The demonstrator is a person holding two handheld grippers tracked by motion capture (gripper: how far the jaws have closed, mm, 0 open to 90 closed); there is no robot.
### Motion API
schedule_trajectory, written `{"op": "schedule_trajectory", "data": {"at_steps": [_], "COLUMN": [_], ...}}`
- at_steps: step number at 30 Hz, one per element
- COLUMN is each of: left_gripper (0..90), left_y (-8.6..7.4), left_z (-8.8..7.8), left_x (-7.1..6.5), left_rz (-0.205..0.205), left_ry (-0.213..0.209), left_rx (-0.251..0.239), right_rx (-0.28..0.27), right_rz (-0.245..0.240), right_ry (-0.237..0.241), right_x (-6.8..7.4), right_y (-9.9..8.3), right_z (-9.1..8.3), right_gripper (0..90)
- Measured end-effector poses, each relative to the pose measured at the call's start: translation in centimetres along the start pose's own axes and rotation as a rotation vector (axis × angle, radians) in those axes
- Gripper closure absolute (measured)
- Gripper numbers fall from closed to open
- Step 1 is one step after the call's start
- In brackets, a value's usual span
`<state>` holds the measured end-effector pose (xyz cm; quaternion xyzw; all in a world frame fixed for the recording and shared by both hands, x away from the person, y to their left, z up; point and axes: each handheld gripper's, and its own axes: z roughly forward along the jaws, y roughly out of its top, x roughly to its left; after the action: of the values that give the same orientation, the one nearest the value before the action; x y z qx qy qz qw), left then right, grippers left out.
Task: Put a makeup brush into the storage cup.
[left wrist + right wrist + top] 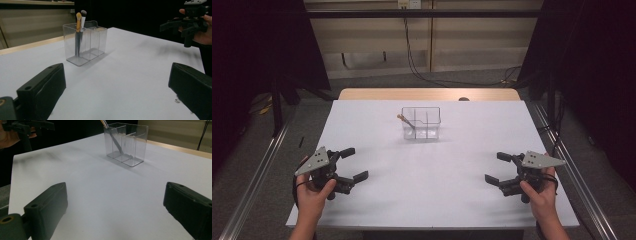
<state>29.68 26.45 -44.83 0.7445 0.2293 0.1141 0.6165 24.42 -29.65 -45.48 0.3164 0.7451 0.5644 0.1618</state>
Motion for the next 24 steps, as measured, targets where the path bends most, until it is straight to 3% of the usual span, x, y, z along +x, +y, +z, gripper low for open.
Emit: {"op": "schedule_trajectory", "data": {"at_steps": [24], "left_gripper": [1.2], "left_y": [-0.36], "left_z": [0.13], "left_x": [0.00], "left_rz": [-0.014], "left_ry": [-0.014], "left_rx": [-0.005], "right_rx": [0.006], "right_rz": [0.018], "right_ry": [-0.015], "right_x": [-0.69], "right_y": [-0.64], "right_z": [-0.45], "right_gripper": [5.5]}}
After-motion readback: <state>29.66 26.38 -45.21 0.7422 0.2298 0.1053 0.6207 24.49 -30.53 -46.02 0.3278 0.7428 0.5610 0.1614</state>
